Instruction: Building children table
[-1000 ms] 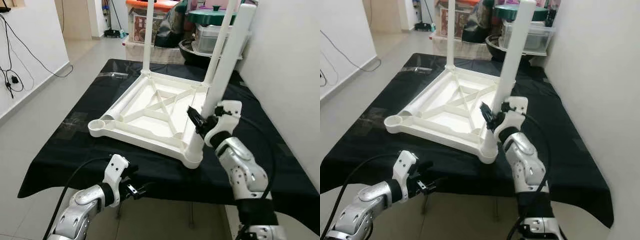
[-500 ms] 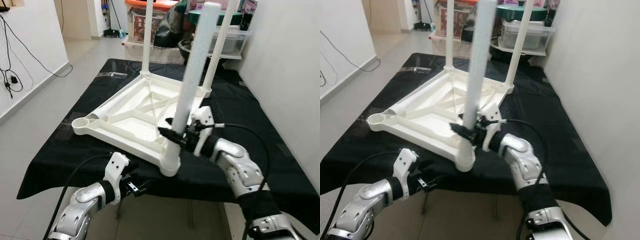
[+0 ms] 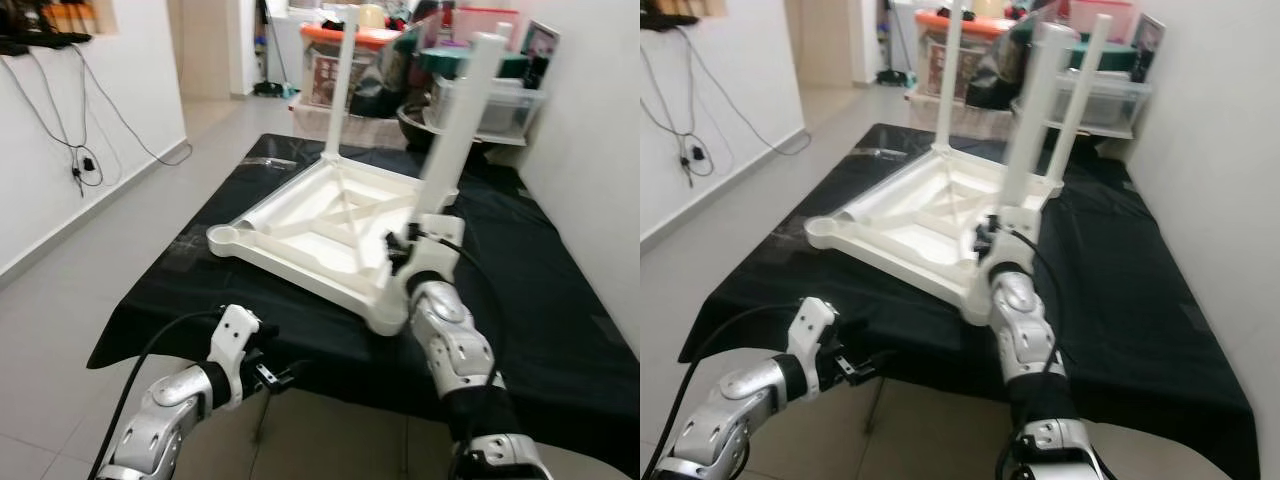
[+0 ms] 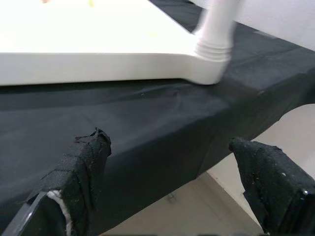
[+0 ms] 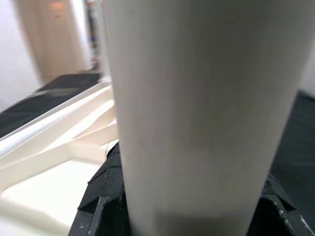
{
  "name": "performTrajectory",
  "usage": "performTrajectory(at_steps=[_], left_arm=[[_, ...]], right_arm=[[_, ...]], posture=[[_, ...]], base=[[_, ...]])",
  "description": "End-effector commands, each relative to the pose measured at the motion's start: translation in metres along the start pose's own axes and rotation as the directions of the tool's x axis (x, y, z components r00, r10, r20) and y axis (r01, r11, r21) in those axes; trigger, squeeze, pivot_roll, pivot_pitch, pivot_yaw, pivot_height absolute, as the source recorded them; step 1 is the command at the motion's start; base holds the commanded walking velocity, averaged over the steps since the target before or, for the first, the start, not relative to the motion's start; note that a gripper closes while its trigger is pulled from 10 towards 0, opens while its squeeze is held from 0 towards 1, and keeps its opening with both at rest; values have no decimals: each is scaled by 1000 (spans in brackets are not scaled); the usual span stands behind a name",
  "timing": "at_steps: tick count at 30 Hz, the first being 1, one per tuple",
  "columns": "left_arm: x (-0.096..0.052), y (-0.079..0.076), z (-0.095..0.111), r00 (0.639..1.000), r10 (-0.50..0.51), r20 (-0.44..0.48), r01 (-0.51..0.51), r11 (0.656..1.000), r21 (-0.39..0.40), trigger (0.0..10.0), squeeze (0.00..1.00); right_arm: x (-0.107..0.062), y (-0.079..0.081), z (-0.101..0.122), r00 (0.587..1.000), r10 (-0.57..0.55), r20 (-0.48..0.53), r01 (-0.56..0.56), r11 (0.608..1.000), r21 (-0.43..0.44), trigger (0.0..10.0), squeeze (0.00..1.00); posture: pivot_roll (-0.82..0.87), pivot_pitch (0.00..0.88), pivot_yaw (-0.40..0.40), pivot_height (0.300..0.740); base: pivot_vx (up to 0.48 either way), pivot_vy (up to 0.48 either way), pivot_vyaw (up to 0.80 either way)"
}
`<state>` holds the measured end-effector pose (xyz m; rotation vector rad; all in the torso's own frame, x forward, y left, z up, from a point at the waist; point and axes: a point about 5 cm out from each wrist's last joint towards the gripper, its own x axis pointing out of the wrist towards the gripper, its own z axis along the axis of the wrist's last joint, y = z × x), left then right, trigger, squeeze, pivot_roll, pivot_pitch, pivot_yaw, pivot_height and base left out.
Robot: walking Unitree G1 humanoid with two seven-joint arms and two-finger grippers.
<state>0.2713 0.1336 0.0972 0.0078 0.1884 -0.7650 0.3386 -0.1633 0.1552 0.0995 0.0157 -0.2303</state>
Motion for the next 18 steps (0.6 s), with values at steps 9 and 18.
performTrajectory(at_steps=[9, 18], left_arm=[[2, 7, -1, 999, 52, -9, -52, 999, 13, 10000, 0], [3, -2, -3, 999, 40, 0, -40, 999, -1, 10000, 0]], right_arm=[[-13, 26, 29, 961, 222, 166, -242, 964, 112, 10000, 1000], [-26, 37, 48, 718, 665, 203, -684, 729, 30, 10000, 0]], posture=[[65, 0, -95, 740], [71, 0, -105, 740]], base=[[0, 0, 0], [0, 0, 0]])
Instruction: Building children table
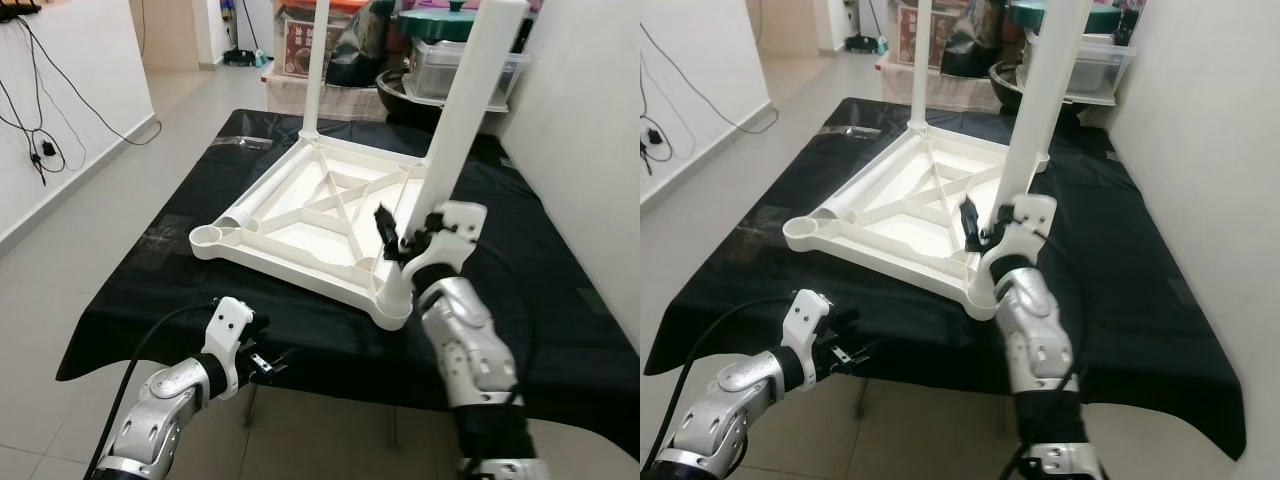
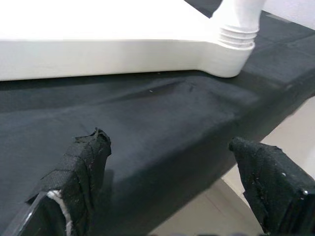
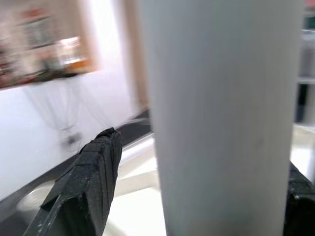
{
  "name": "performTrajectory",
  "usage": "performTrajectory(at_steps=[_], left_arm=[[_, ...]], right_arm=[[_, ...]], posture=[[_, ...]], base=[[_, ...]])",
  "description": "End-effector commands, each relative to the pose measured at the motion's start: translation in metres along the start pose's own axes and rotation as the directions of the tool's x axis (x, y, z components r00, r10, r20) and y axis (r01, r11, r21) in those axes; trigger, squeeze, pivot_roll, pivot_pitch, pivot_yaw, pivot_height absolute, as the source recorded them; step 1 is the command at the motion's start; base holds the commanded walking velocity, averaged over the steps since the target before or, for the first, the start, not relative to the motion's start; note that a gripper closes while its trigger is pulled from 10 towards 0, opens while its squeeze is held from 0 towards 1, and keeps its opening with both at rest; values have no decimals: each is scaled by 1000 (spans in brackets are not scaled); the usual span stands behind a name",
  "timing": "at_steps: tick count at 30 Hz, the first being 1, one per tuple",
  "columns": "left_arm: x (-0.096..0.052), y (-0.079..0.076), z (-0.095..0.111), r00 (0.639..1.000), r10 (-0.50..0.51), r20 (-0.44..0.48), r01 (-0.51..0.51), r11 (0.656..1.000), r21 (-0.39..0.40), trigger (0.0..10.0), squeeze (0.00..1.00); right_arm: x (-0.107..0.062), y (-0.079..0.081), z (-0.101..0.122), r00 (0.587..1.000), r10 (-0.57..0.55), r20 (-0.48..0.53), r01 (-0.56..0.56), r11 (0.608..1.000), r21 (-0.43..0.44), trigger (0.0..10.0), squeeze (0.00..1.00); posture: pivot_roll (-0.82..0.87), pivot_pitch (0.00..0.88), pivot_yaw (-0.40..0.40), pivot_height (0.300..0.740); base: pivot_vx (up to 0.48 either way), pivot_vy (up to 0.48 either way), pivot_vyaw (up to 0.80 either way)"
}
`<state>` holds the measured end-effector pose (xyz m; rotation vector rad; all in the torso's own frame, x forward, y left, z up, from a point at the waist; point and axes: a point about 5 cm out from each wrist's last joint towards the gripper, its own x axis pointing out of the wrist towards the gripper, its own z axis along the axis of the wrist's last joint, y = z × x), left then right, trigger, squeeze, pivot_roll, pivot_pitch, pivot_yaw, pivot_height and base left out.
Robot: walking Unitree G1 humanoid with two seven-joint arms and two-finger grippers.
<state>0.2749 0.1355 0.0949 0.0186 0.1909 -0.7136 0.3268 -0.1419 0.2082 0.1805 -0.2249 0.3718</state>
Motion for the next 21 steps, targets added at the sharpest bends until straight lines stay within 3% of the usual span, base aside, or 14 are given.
performTrajectory(at_steps=[1, 5, 6, 7, 9, 12, 13, 14, 16, 17, 18, 19, 20, 21], left_arm=[[1, -6, -1, 1000, -12, 5, 12, 1000, -5, 10000, 0], [-1, -6, 1, 1000, -6, 11, 6, 1000, 0, 10000, 0], [-4, -6, 3, 1000, -7, 18, 7, 1000, 0, 10000, 0], [-4, -6, 3, 1000, -7, 18, 7, 1000, 0, 10000, 0], [-5, -6, 0, 1000, -6, 11, 6, 1000, -1, 10000, 0], [-5, -6, -3, 1000, -4, 2, 4, 1000, 0, 10000, 0], [-5, -7, -4, 1000, -2, 4, 2, 1000, -8, 10000, 0], [-5, -7, -4, 1000, -2, 4, 2, 1000, -8, 10000, 0], [-5, -10, -4, 1000, 0, 6, 0, 1000, -15, 10000, 0], [-7, -12, -6, 1000, 1, 5, -1, 1000, -21, 10000, 0], [-7, -12, -6, 1000, 1, 5, -1, 1000, -21, 10000, 0], [-8, -13, -8, 1000, 3, 0, -3, 1000, -26, 10000, 0], [-8, -13, -8, 1000, 3, 0, -3, 1000, -26, 10000, 0], [-8, -12, -8, 1000, 4, -2, -4, 1000, -26, 10000, 0]], right_arm=[[1, 16, -3, 991, 133, -19, -132, 991, 21, 10000, 0], [-8, 24, -13, 944, 317, -95, -319, 948, -11, 10000, 0], [-11, 27, -23, 894, 422, -150, -427, 904, -2, 8196, 0], [-11, 27, -23, 894, 422, -150, -427, 904, -2, 8196, 0], [-10, 25, -32, 885, 424, -193, -431, 902, 2, 0, 0], [-8, 21, -41, 886, 399, -236, -412, 911, -6, 0, 0], [0, 6, -50, 932, 209, -297, -230, 972, -38, 0, 0], [0, 6, -50, 932, 209, -297, -230, 972, -38, 0, 0], [4, -25, -62, 913, -204, -354, 188, 979, -81, 0, 0], [-5, -42, -66, 835, -421, -355, 415, 905, -98, 0, 0], [-5, -42, -66, 835, -421, -355, 415, 905, -98, 0, 0], [-22, -57, -71, 698, -620, -358, 634, 768, -95, 0, 0], [-22, -57, -71, 698, -620, -358, 634, 768, -95, 0, 0], [-35, -60, -75, 614, -701, -362, 720, 686, -109, 0, 0]], posture=[[71, 0, -105, 740], [79, 0, -107, 740], [77, 0, -107, 740], [77, 0, -107, 740], [82, 0, -113, 740], [82, 0, -113, 740], [86, 0, -120, 740], [86, 0, -120, 740], [87, 0, -124, 740], [89, 0, -124, 740], [89, 0, -124, 740], [90, 0, -121, 740], [90, 0, -121, 740], [88, 0, -121, 740]], base=[[0, 0, 0], [0, 0, 0], [0, 0, 0], [0, 0, 0], [0, 0, 0], [0, 0, 0], [0, 0, 0], [0, 0, 0], [0, 0, 0], [0, 0, 0], [0, 0, 0], [0, 0, 0], [0, 0, 0], [0, 0, 0]])
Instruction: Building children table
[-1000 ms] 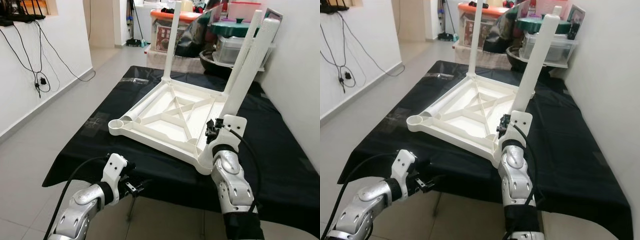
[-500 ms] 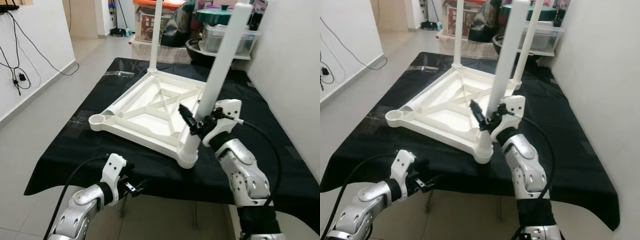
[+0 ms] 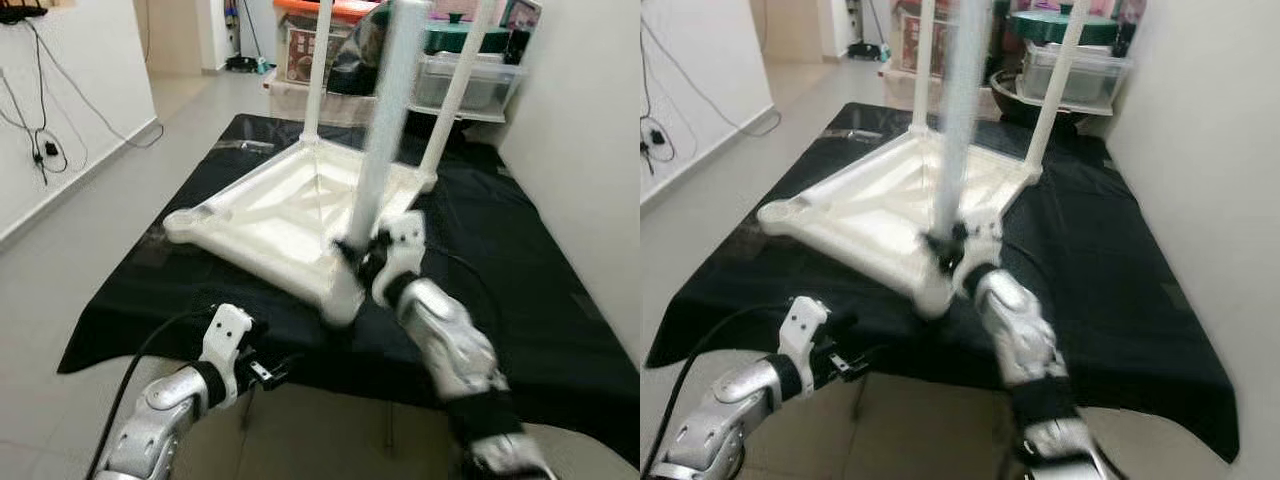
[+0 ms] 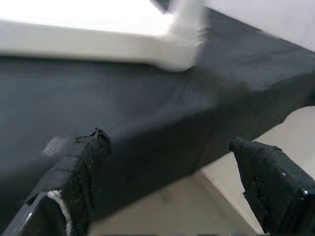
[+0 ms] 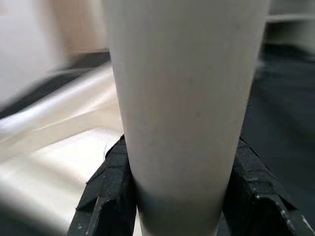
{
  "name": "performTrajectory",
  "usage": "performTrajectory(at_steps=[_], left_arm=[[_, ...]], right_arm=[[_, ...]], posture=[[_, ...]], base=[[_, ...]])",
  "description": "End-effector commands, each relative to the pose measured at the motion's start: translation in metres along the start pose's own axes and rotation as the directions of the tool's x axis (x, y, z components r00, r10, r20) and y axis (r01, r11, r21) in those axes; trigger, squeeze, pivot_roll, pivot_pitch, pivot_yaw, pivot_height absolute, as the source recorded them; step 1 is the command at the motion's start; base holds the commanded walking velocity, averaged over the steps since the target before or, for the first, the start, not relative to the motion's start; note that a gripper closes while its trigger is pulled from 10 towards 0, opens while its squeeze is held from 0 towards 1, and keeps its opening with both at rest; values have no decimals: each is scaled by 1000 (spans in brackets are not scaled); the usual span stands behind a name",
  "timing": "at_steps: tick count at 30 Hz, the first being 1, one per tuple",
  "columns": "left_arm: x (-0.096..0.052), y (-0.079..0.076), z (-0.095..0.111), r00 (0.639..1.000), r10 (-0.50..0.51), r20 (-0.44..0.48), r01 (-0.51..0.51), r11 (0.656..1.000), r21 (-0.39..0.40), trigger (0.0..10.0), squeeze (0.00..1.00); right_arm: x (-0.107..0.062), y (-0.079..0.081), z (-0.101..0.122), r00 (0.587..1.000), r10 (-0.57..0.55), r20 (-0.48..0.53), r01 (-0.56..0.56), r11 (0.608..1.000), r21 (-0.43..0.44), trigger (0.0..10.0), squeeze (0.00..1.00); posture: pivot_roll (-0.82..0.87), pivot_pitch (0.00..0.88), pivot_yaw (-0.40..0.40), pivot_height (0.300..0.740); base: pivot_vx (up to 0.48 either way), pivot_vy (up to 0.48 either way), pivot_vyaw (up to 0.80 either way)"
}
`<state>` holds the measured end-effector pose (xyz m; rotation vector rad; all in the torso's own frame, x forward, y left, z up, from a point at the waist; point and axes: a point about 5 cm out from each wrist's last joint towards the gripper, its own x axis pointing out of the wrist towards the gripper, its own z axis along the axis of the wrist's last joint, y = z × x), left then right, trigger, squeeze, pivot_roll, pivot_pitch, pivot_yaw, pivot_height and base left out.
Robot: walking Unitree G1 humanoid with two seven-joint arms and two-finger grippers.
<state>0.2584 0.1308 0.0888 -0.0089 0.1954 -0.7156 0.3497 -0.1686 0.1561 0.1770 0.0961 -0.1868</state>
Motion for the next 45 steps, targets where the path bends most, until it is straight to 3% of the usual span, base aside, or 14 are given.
performTrajectory(at_steps=[1, 8, 9, 13, 14, 16, 17, 24, 28, 33, 36, 41, 42, 45], left_arm=[[0, 2, 2, 1000, 8, -6, -8, 1000, 1, 10000, 0], [1, 7, 5, 1000, 4, -8, -4, 1000, 14, 10000, 0], [3, 7, 5, 1000, 2, -8, -2, 1000, 14, 10000, 0], [4, 6, 6, 1000, 0, -6, 0, 1000, 15, 10000, 0], [4, 6, 6, 1000, -1, -4, 1, 1000, 15, 10000, 0], [4, 6, 6, 1000, 0, -5, 0, 1000, 15, 10000, 0], [4, 7, 5, 1000, 3, -5, -3, 1000, 15, 10000, 0], [4, 12, 8, 1000, 12, 1, -13, 1000, 22, 10000, 0], [7, 11, 7, 1000, 1, 0, -1, 1000, 25, 10000, 0], [10, 10, 10, 1000, 4, 11, -4, 1000, 29, 10000, 0], [10, 11, 10, 1000, 7, 13, -7, 1000, 27, 10000, 0], [9, 13, 12, 1000, 7, 15, -8, 999, 32, 10000, 0], [8, 14, 11, 1000, 14, 13, -14, 999, 34, 10000, 0], [6, 15, 10, 1000, 22, 8, -22, 999, 34, 10000, 0]], right_arm=[[-12, -35, -35, 957, -251, -145, 257, 966, 26, 0, 0], [-32, -18, -34, 969, -233, -78, 232, 972, -22, 0, 0], [-30, -9, -34, 982, -160, -96, 160, 987, -11, 10000, 0], [-26, 6, -23, 997, -52, -57, 53, 999, 5, 10000, 0], [-21, 9, -9, 1000, 27, -5, -27, 1000, 5, 10000, 1000], [-17, 8, 2, 998, 48, 33, -48, 999, 7, 10000, 1000], [-9, 2, 22, 992, 89, 89, -90, 996, 6, 10000, 0], [-3, 7, 49, 943, 289, 165, -300, 953, 48, 10000, 0], [-30, 36, 49, 584, 807, 91, -787, 590, -179, 10000, 0], [-34, 45, 22, 461, 886, -40, -873, 445, -202, 10000, 0], [-33, 48, 16, 444, 894, -60, -884, 426, -194, 10000, 0], [-27, 69, 1, 416, 906, -76, -903, 401, -157, 7765, 0], [-24, 73, 0, 445, 893, -63, -890, 432, -146, 5020, 0], [-17, 76, 1, 524, 851, -29, -847, 517, -127, 3020, 0]], posture=[[88, 0, -121, 740], [71, 0, -101, 740], [65, 0, -97, 740], [68, 0, -101, 740], [66, 0, -100, 740], [66, 0, -100, 740], [70, 0, -106, 740], [73, 0, -109, 740], [68, 0, -107, 740], [83, 0, -114, 740], [87, 0, -116, 740], [102, 0, -123, 740], [106, 0, -126, 740], [106, 0, -125, 740]], base=[[0, 0, 0], [0, 0, 0], [0, 0, 0], [0, 0, 0], [0, 0, 0], [0, 0, 0], [0, 0, 0], [0, 0, 0], [0, 0, 0], [0, 0, 0], [0, 0, 0], [0, 0, 0], [0, 0, 0], [0, 0, 0]])
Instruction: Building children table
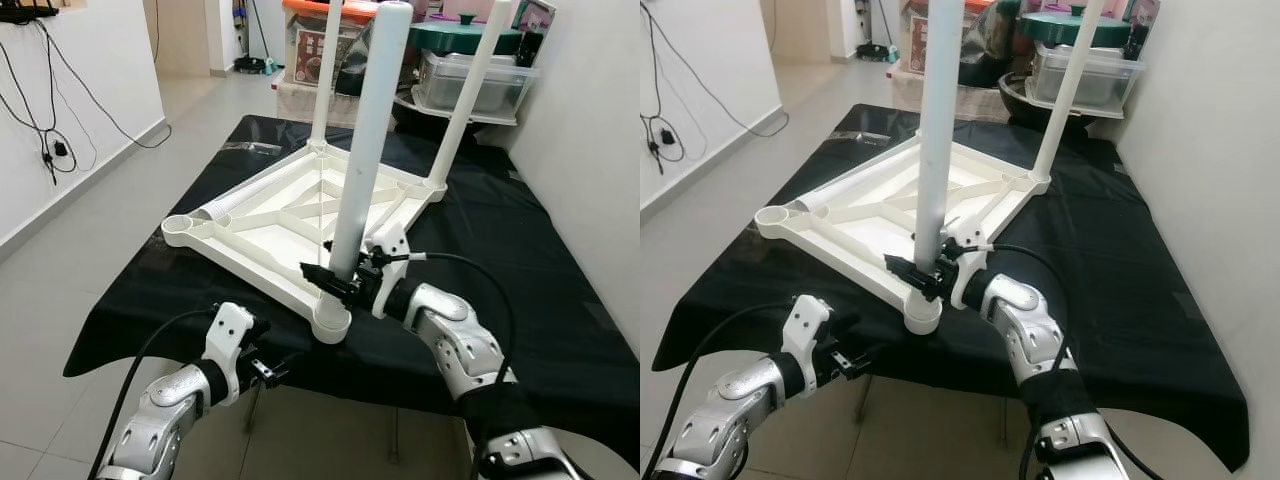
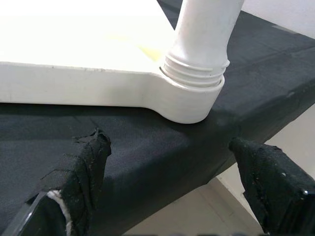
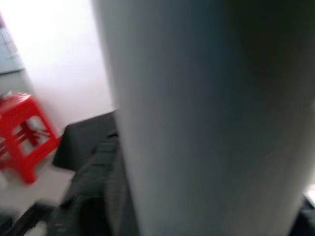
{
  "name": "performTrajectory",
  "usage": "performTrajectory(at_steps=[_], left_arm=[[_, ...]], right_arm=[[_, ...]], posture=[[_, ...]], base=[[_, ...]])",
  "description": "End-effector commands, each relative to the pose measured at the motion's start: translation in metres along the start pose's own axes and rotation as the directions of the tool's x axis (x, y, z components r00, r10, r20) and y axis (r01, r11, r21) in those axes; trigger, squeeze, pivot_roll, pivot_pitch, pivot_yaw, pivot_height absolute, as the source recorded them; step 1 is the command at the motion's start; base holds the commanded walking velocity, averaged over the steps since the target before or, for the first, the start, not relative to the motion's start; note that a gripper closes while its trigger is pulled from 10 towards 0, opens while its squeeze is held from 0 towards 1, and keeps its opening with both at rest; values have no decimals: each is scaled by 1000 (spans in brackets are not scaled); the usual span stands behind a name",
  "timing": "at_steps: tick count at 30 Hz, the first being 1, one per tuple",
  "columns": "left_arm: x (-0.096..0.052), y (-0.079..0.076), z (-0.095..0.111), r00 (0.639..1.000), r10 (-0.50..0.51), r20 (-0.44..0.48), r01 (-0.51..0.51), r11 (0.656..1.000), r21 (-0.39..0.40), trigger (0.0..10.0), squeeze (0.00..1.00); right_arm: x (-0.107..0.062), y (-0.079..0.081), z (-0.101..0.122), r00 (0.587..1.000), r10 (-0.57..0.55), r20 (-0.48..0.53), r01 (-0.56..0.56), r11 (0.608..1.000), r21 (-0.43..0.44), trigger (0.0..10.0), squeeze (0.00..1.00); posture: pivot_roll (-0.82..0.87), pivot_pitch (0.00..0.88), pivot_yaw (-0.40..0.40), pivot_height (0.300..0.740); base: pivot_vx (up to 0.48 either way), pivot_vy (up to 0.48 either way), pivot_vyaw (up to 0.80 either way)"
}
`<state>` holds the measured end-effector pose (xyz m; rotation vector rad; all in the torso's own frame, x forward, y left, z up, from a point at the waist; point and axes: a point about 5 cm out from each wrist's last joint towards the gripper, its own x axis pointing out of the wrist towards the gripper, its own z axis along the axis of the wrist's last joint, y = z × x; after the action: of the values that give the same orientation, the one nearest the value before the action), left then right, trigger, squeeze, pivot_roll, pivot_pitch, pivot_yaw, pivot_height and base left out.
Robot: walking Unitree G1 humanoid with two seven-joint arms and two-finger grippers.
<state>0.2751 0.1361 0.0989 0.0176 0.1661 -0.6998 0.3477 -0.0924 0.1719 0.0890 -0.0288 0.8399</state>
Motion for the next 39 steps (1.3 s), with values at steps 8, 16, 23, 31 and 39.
performTrajectory(at_steps=[8, 16, 23, 31, 39], left_arm=[[-4, -4, -7, 1000, -5, -17, 5, 1000, -11, 10000, 0], [-3, 0, -5, 1000, -4, -23, 4, 1000, -4, 10000, 0], [1, -5, -5, 999, -29, -24, 29, 1000, -6, 10000, 0], [3, 2, 1, 1000, -19, -12, 19, 1000, 8, 10000, 0], [3, 3, -2, 1000, -9, -13, 9, 1000, 9, 10000, 0]], right_arm=[[-21, -49, -22, 787, -606, -114, 614, 787, 58, 0, 0], [-85, -57, -57, 316, -920, -233, 945, 328, -13, 0, 0], [-59, -23, -38, 564, -816, -131, 825, 549, 135, 10000, 1000], [-53, -38, 16, 838, -537, 91, 526, 842, 122, 10000, 0], [-66, -35, 18, 978, -209, -1, 209, 977, -49, 10000, 0]], posture=[[90, 0, -116, 740], [70, 0, -91, 740], [53, 0, -75, 740], [64, 0, -84, 740], [73, 0, -106, 740]], base=[[0, 0, 0], [0, 0, 0], [0, 0, 0], [0, 0, 0], [0, 0, 0]])
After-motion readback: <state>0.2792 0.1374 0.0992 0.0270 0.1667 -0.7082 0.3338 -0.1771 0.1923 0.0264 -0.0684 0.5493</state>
